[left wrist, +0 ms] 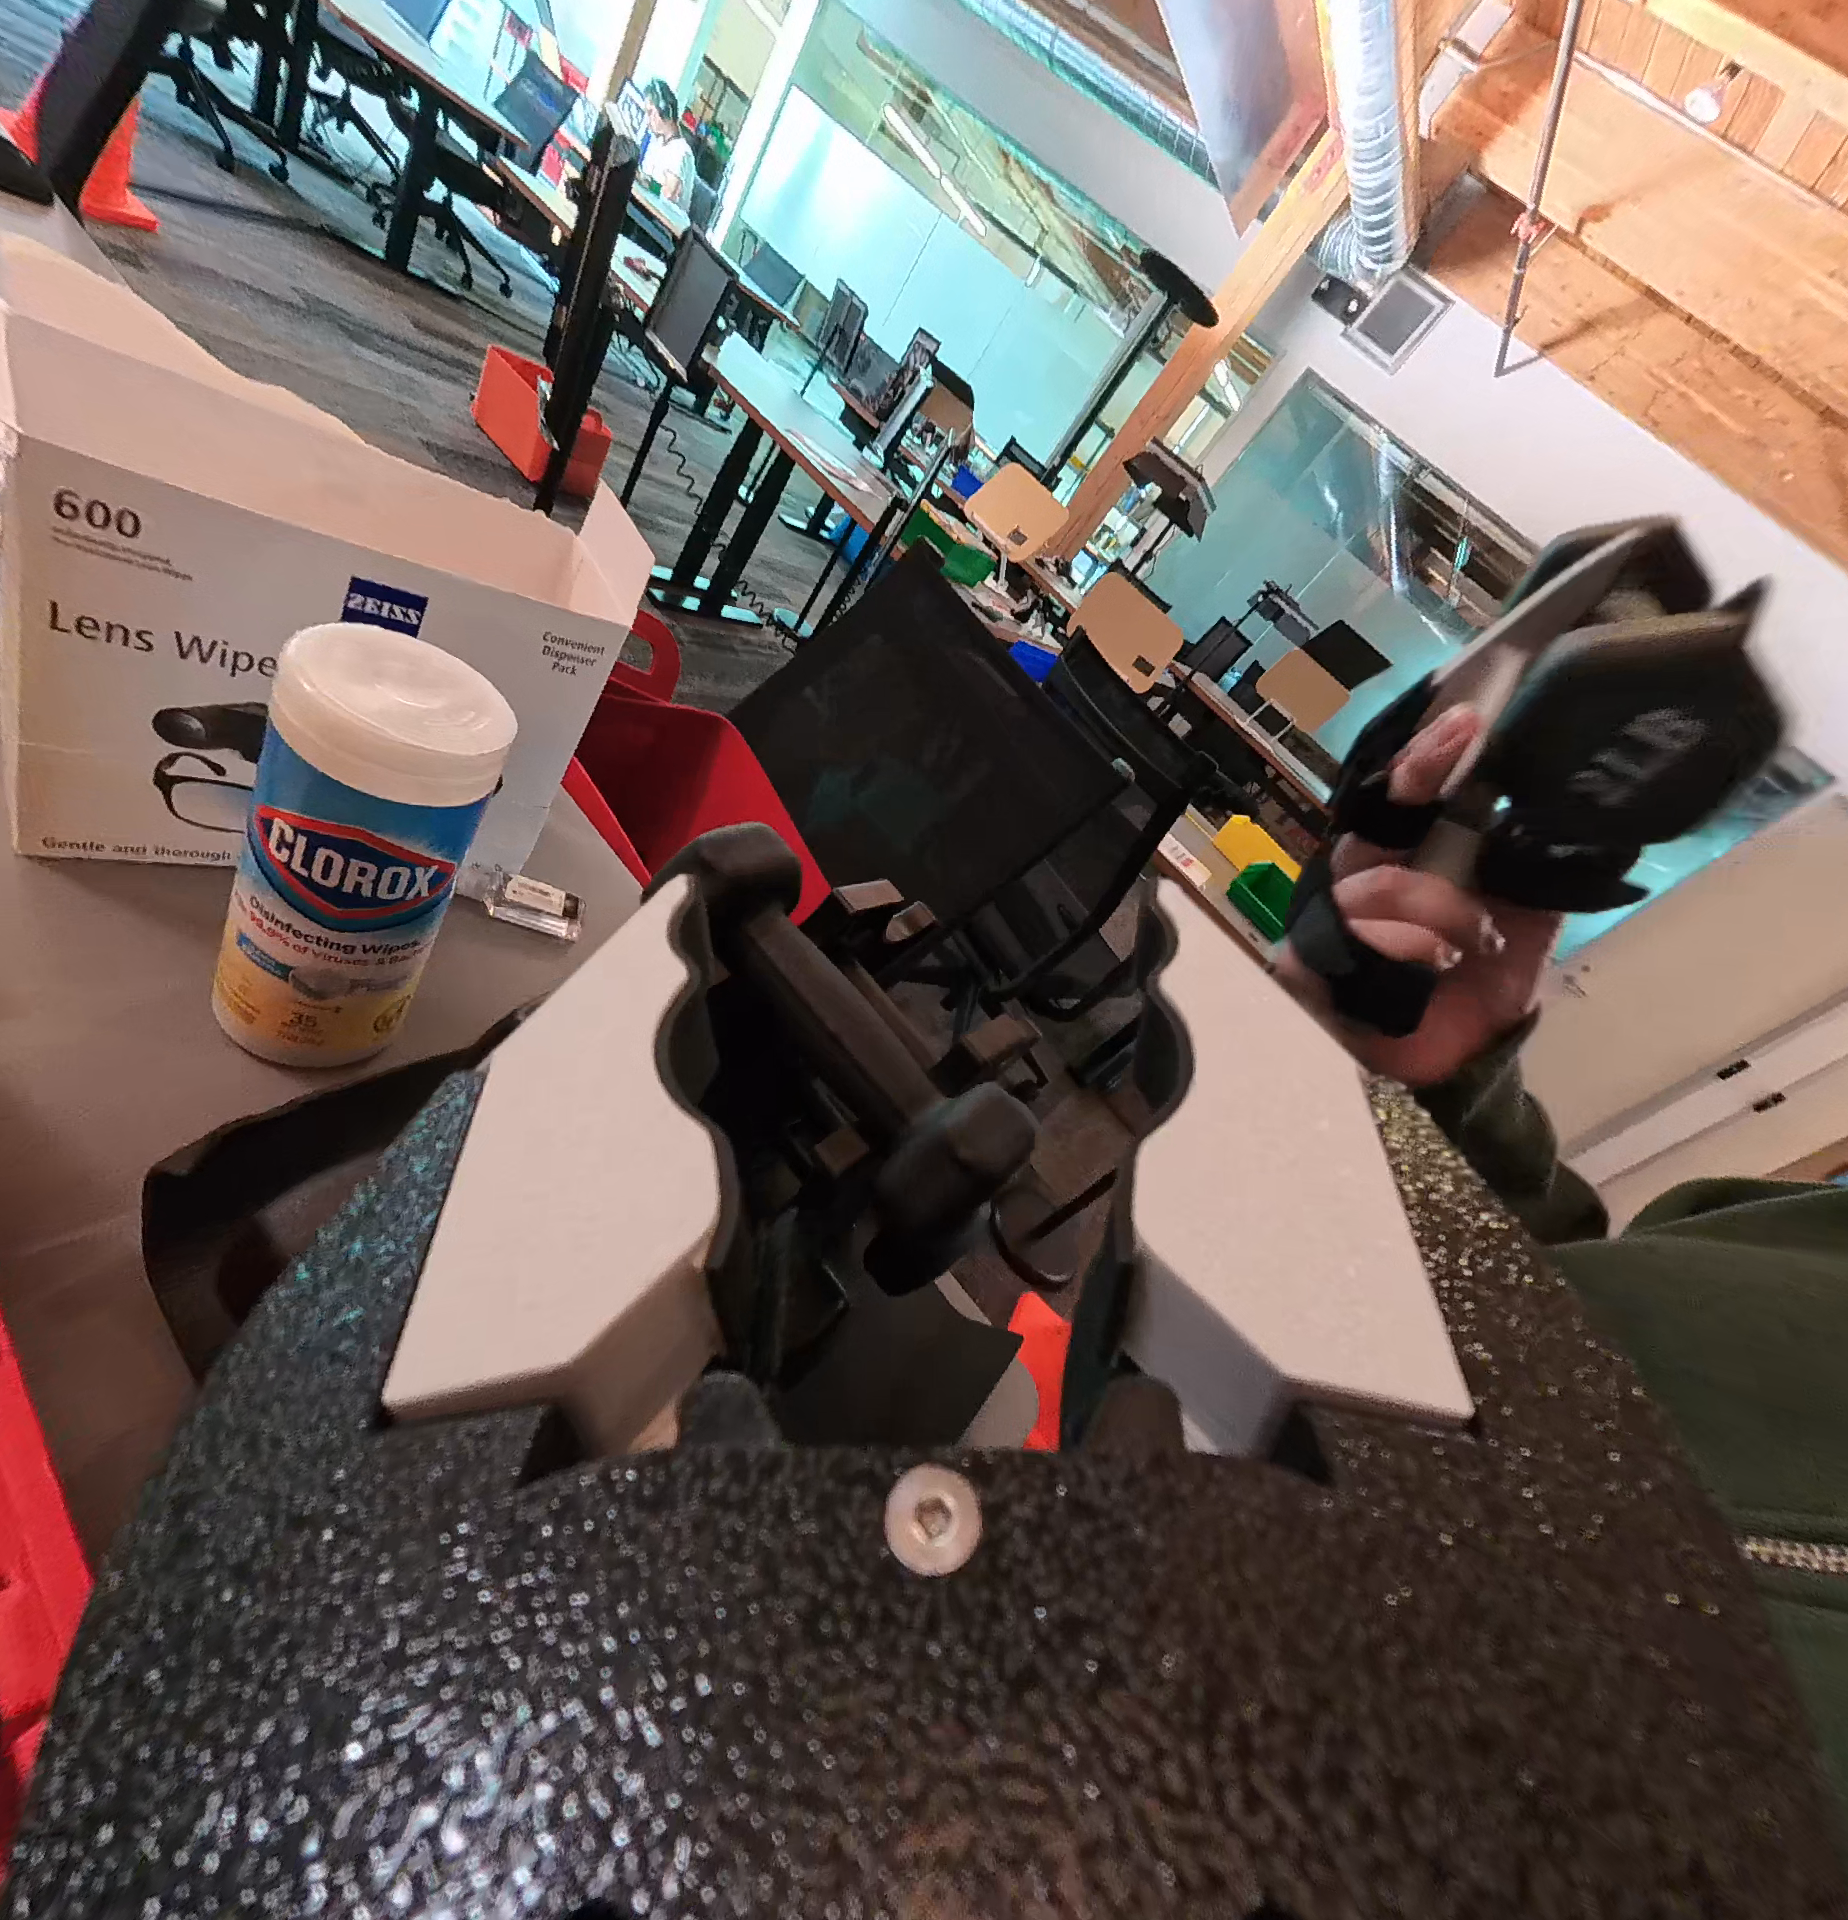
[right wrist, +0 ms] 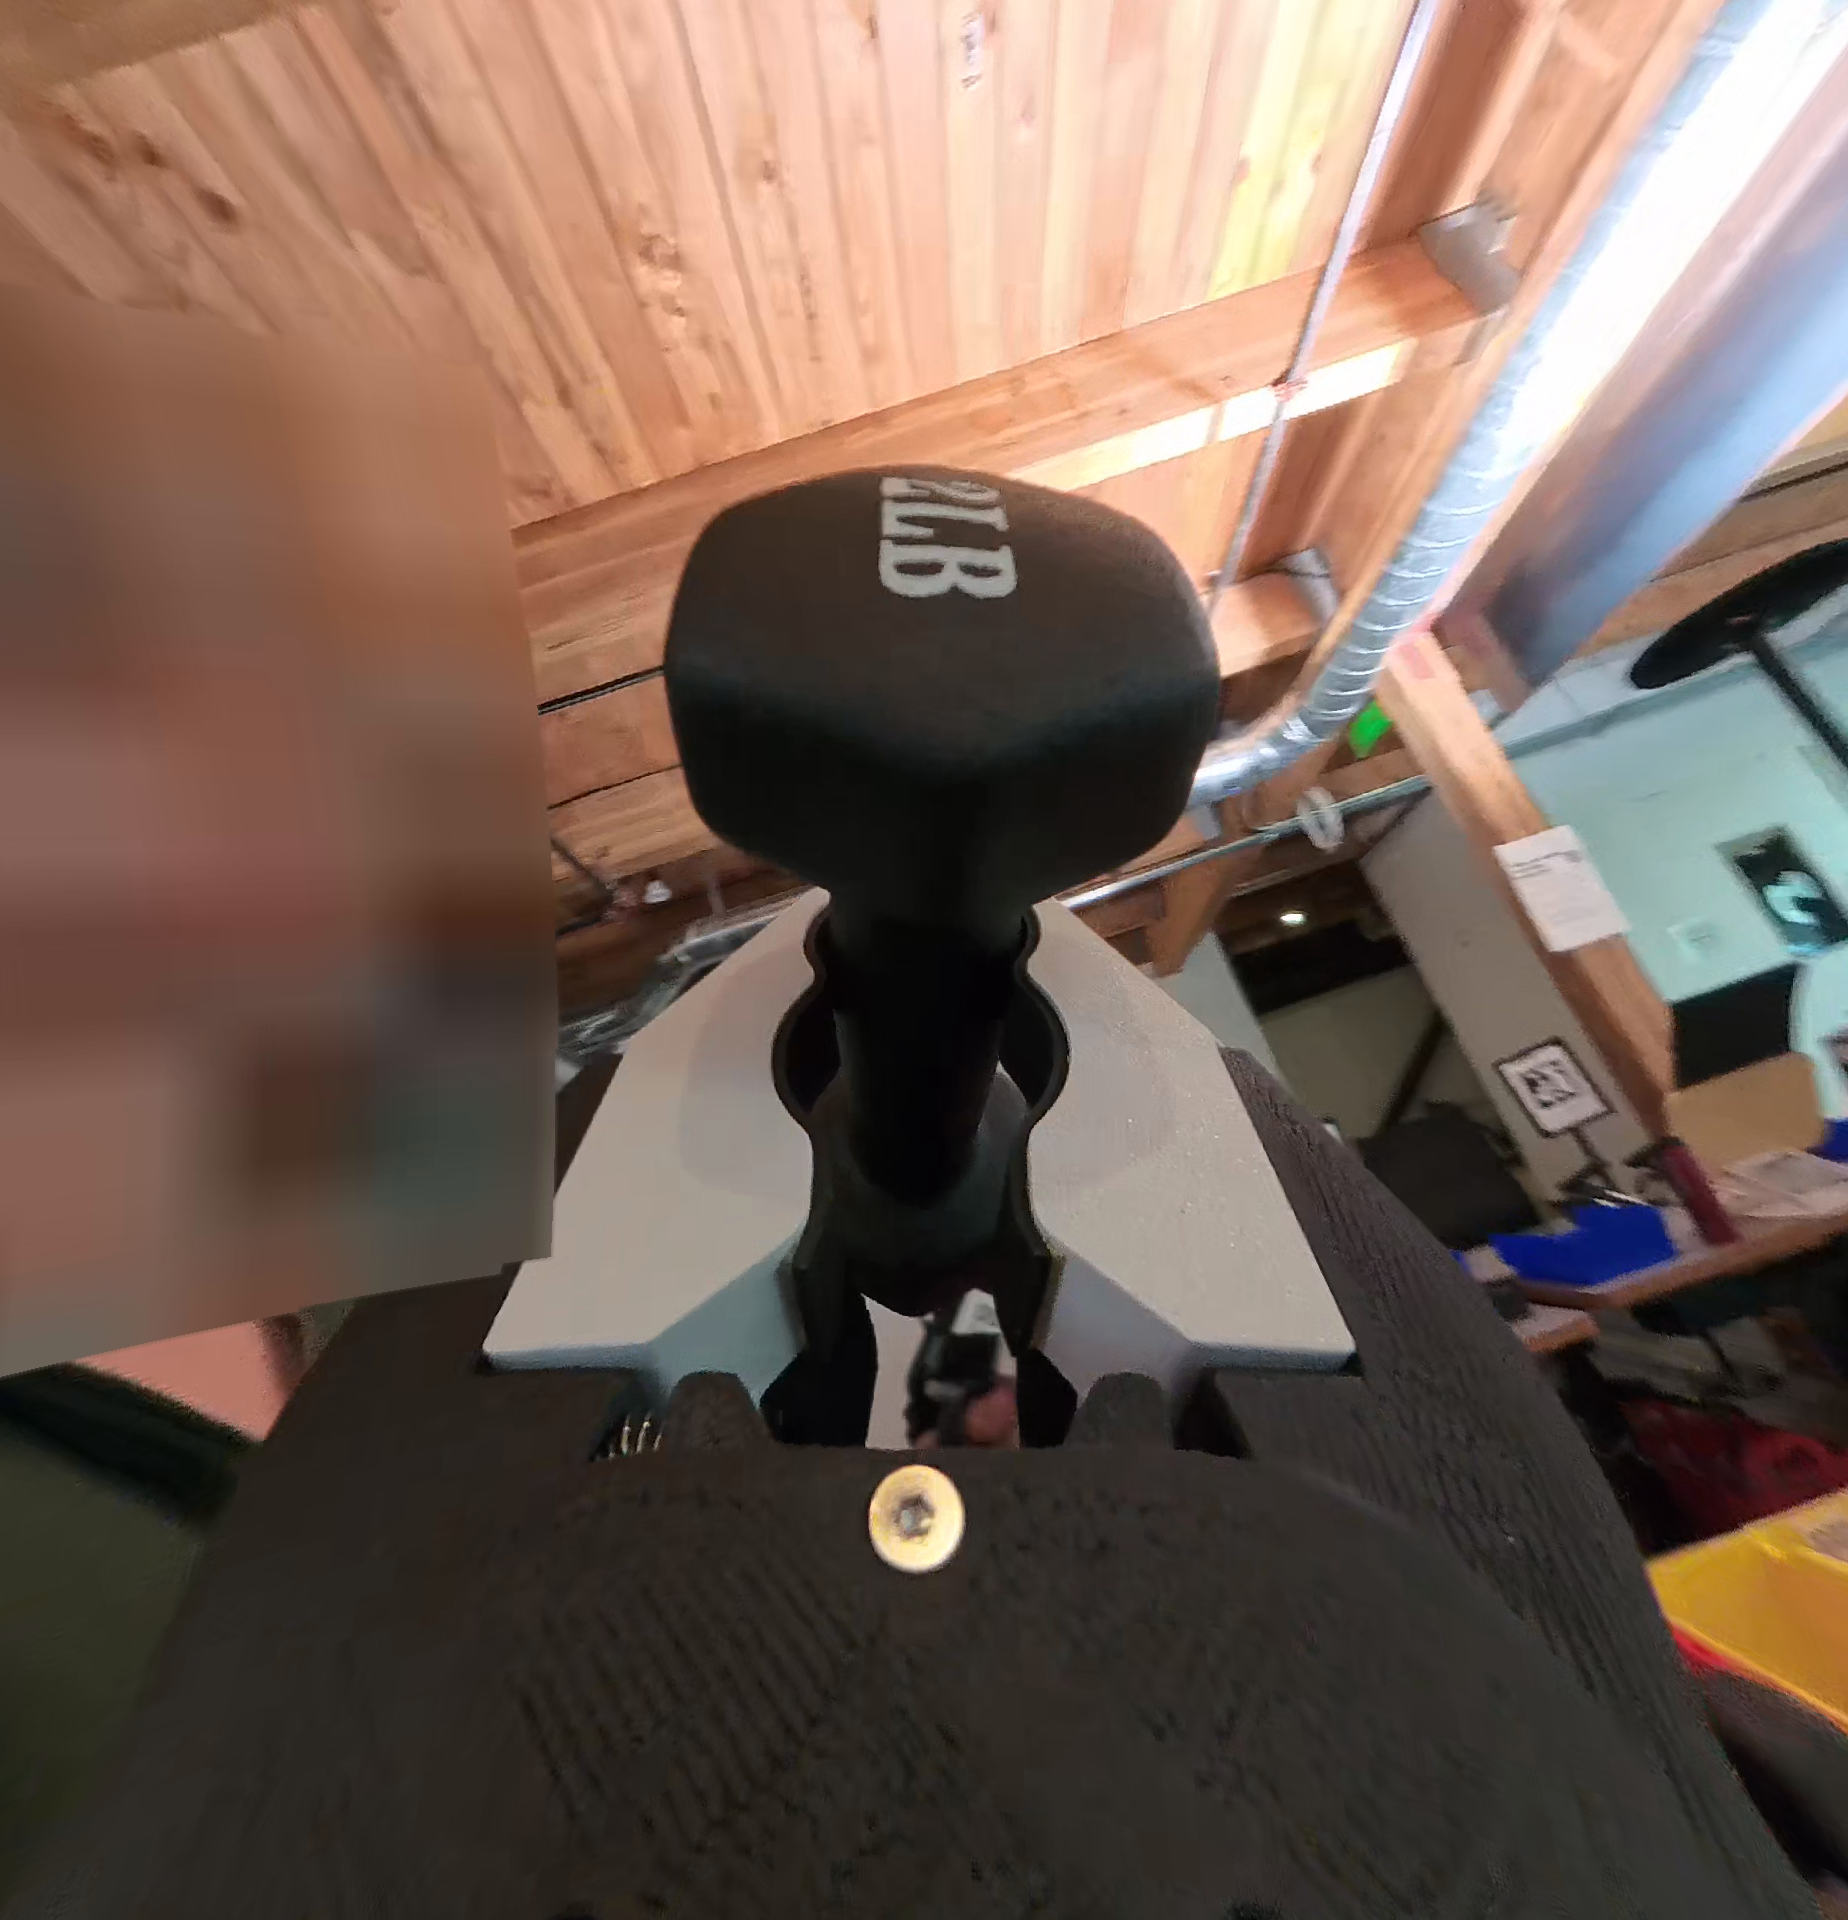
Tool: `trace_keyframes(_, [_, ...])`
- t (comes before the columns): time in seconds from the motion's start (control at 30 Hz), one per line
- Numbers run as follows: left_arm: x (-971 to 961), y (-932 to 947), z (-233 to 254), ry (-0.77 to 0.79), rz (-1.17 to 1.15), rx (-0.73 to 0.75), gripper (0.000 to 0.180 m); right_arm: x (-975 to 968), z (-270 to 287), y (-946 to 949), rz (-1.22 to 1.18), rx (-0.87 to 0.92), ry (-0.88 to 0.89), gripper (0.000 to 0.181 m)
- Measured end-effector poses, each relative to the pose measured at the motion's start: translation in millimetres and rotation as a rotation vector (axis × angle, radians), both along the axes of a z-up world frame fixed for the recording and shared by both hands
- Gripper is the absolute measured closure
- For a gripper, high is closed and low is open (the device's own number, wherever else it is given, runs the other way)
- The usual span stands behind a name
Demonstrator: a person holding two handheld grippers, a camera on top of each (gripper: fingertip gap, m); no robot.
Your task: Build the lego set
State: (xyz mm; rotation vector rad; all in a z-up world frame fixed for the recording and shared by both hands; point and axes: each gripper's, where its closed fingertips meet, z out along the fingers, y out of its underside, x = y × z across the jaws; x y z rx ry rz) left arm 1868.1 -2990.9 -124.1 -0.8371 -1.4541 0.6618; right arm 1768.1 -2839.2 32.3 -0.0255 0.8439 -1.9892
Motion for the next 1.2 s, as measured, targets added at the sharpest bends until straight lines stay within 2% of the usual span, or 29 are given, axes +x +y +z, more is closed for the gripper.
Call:
trace_keyframes(0.03, [1, -1, 3, 0.012, 0.012, -0.006, 0.101, -8, -7, -2, -0.032, 0.026, -0.02, 0.152])
trace_keyframes(0.37, [23, -19, 30, 0.087, 0.133, -0.088, 0.099, -103, -118, 10, -0.358, 0.278, -0.241, 0.154])
trace_keyframes(0.67, [28, -23, 38, 0.101, 0.17, -0.114, 0.099, -170, -203, 81, -0.649, 0.413, -0.41, 0.154])
trace_keyframes(0.8, [42, -32, 58, 0.2, 0.243, -0.154, 0.093, -184, -223, 104, -0.714, 0.438, -0.476, 0.154])
trace_keyframes(0.93, [62, -43, 81, 0.31, 0.374, -0.225, 0.092, -183, -199, 121, -0.748, 0.39, -0.432, 0.154])
trace_keyframes(1.2, [80, -54, 89, 0.364, 0.475, -0.244, 0.094, -109, -41, 133, -0.672, 0.062, -0.114, 0.155])
